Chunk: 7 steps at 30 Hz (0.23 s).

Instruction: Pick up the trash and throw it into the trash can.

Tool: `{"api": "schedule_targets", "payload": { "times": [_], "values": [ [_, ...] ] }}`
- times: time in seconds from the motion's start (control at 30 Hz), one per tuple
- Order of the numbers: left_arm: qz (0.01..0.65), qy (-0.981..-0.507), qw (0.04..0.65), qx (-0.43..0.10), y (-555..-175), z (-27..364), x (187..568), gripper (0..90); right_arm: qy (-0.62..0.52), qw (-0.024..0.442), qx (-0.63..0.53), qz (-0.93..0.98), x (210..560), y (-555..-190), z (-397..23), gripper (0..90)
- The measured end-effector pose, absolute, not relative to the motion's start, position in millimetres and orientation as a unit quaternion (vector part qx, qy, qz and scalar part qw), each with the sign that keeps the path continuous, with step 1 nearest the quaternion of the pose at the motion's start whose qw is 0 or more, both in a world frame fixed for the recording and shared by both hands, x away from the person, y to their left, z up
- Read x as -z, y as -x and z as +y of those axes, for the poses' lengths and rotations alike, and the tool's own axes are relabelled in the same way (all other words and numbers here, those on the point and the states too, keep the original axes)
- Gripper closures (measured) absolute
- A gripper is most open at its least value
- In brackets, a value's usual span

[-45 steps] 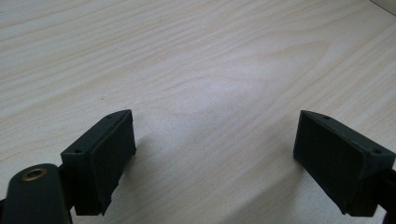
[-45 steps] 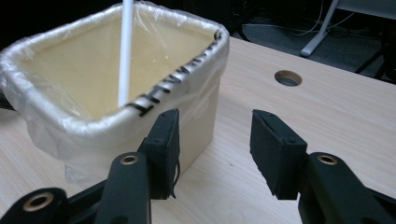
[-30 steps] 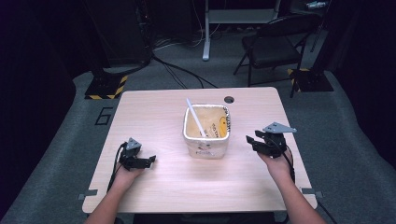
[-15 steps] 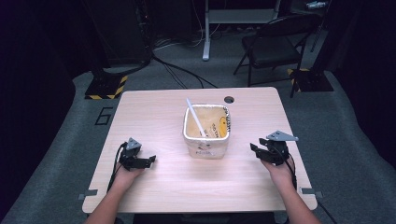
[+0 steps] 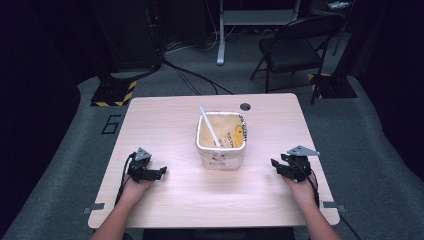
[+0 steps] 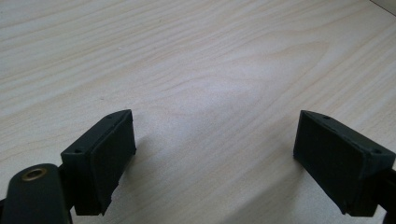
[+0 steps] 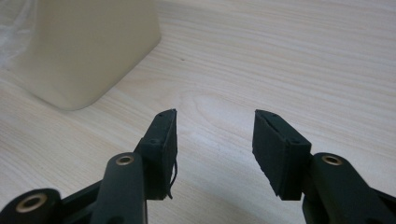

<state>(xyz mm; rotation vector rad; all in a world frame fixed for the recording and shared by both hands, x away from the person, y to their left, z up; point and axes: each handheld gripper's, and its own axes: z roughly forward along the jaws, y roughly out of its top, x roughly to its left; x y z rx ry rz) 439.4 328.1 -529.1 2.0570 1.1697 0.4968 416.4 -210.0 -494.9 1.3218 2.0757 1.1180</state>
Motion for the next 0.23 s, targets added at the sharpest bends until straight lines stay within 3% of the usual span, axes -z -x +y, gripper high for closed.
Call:
{"api": "schedule_targets", "payload": {
  "times": [0.23],
  "values": [
    [0.472, -0.784, 0.348, -0.203, -439.3, 329.3, 529.1, 11.9, -0.482, 0.214, -0.391, 0.755, 501.2, -418.1, -211.8, 49.1]
  ]
}}
